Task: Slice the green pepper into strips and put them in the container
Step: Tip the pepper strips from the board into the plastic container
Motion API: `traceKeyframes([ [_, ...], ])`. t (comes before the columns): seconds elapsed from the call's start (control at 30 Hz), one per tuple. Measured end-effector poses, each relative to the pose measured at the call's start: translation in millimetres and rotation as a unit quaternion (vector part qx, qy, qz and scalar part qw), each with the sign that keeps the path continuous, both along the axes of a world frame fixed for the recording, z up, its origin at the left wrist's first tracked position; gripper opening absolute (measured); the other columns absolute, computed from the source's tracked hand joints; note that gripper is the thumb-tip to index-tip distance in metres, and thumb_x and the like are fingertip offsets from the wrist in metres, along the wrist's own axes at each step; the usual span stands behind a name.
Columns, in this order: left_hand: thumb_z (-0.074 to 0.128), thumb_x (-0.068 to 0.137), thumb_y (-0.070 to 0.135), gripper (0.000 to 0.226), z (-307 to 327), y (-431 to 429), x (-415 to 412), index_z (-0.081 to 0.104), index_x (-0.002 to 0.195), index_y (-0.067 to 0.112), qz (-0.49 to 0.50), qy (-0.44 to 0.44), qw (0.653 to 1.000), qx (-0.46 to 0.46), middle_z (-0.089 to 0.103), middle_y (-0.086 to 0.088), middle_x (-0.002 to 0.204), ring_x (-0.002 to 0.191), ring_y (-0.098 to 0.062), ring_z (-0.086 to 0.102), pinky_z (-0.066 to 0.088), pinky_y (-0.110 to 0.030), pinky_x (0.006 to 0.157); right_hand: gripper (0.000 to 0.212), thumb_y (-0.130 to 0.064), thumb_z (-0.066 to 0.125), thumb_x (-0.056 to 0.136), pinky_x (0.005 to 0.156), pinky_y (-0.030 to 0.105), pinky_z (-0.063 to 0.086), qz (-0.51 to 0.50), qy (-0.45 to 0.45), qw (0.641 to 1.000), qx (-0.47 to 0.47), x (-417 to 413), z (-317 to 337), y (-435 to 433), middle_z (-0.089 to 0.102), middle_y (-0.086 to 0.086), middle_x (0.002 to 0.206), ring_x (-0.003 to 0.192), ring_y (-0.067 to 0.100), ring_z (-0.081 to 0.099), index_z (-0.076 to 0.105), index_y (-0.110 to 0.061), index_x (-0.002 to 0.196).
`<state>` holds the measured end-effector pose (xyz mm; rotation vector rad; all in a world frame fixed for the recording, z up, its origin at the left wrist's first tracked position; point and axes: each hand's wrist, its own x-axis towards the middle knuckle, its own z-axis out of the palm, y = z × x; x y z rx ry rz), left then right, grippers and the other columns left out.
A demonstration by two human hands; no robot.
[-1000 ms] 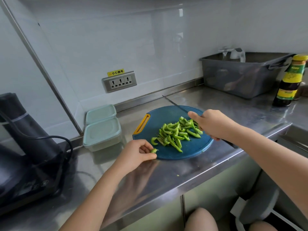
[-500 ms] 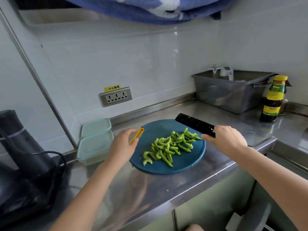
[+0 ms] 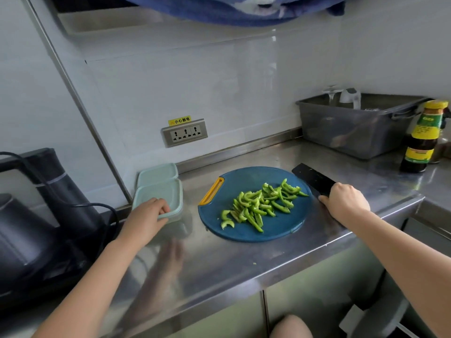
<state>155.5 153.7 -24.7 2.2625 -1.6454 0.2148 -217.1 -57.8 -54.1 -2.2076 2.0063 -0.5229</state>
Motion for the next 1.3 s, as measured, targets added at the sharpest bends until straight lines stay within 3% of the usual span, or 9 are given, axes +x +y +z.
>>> traceKeyframes([
  [0.27, 0.066, 0.079, 0.018, 0.027, 13, 20, -35, 0.053, 0.094, 0.037, -0.063, 0.026, 0.992, 0.106, 0.055, 0.013, 0.079, 0.067, -0.001, 0.051, 0.041, -0.019, 0.063, 0.042, -0.039, 0.057, 0.091, 0.070, 0.033, 0.041, 0.009, 0.027, 0.999, 0.013, 8, 1, 2, 0.062, 0.020, 0.106, 0.099, 0.038, 0.057, 0.059, 0.001, 0.104],
  [0.43, 0.081, 0.070, 0.030, 0.032, 29, 44, -54, 0.057, 0.089, 0.037, -0.089, 0.099, 0.976, 0.171, 0.059, 0.012, 0.086, 0.071, 0.000, 0.055, 0.047, -0.019, 0.071, 0.057, -0.042, 0.054, 0.091, 0.092, 0.042, 0.042, 0.001, 0.081, 0.995, 0.051, 13, 15, 13, 0.046, 0.020, 0.126, 0.116, 0.038, 0.044, 0.046, 0.001, 0.127],
  [0.53, 0.085, 0.061, 0.042, 0.082, 41, 50, -55, 0.041, 0.130, 0.039, -0.106, 0.079, 0.976, 0.175, 0.045, 0.015, 0.126, 0.114, -0.001, 0.046, 0.035, -0.015, 0.093, 0.053, -0.039, 0.056, 0.091, 0.093, 0.044, 0.040, 0.042, 0.063, 0.997, -0.017, 33, 36, 32, 0.042, 0.019, 0.126, 0.117, 0.037, 0.041, 0.044, 0.000, 0.125],
  [0.6, 0.084, 0.056, 0.051, 0.121, 42, 45, -48, 0.007, 0.149, 0.037, -0.083, 0.047, 0.966, 0.239, 0.016, 0.008, 0.151, 0.142, -0.011, 0.014, 0.019, -0.026, 0.113, 0.042, -0.033, 0.057, 0.090, 0.087, 0.039, 0.042, 0.128, 0.013, 0.991, -0.038, 55, 48, 50, 0.048, 0.018, 0.119, 0.110, 0.036, 0.047, 0.050, -0.001, 0.116],
  [0.67, 0.079, 0.044, 0.067, 0.144, 38, 38, -41, -0.018, 0.147, 0.037, -0.052, 0.031, 0.948, 0.312, -0.013, 0.004, 0.158, 0.146, -0.018, -0.013, 0.004, -0.039, 0.119, 0.034, -0.033, 0.059, 0.088, 0.077, 0.033, 0.044, 0.227, -0.018, 0.974, -0.013, 78, 55, 72, 0.058, 0.012, 0.110, 0.097, 0.028, 0.054, 0.055, -0.005, 0.107],
  [0.73, 0.066, 0.030, 0.082, 0.153, 33, 31, -35, -0.027, 0.143, 0.037, -0.043, 0.038, 0.934, 0.352, -0.021, -0.001, 0.157, 0.144, -0.021, -0.020, -0.002, -0.042, 0.119, 0.036, -0.038, 0.064, 0.084, 0.071, 0.029, 0.042, 0.304, -0.032, 0.951, 0.042, 98, 53, 95, 0.062, 0.005, 0.103, 0.089, 0.021, 0.054, 0.056, -0.012, 0.106],
  [0.97, 0.051, 0.034, 0.095, 0.149, 47, 20, -39, -0.020, 0.147, 0.029, -0.031, 0.081, 0.925, 0.371, -0.006, -0.012, 0.159, 0.147, -0.025, -0.005, 0.008, -0.040, 0.118, 0.102, -0.047, 0.083, 0.061, 0.093, 0.027, 0.048, 0.416, -0.200, 0.850, 0.254, 145, 10, 143, 0.051, -0.002, 0.133, 0.108, 0.011, 0.056, 0.030, -0.019, 0.143],
  [1.07, 0.045, 0.057, 0.091, 0.131, 48, 15, -47, -0.020, 0.148, 0.023, -0.015, 0.099, 0.914, 0.393, -0.004, -0.008, 0.160, 0.147, -0.024, 0.001, 0.008, -0.038, 0.119, 0.088, -0.041, 0.086, 0.060, 0.091, 0.026, 0.050, 0.436, -0.293, 0.818, 0.232, 162, -3, 159, 0.058, -0.009, 0.120, 0.102, 0.006, 0.059, 0.040, -0.022, 0.132],
  [1.3, 0.048, 0.036, 0.098, 0.145, 34, 11, -44, -0.001, 0.152, 0.026, -0.036, 0.116, 0.921, 0.369, 0.020, -0.007, 0.157, 0.142, -0.021, 0.024, 0.024, -0.035, 0.115, 0.063, -0.043, 0.086, 0.059, 0.058, 0.021, 0.041, 0.377, -0.337, 0.844, 0.181, 167, -16, 172, 0.058, -0.007, 0.087, 0.073, 0.006, 0.053, 0.044, -0.014, 0.097],
])
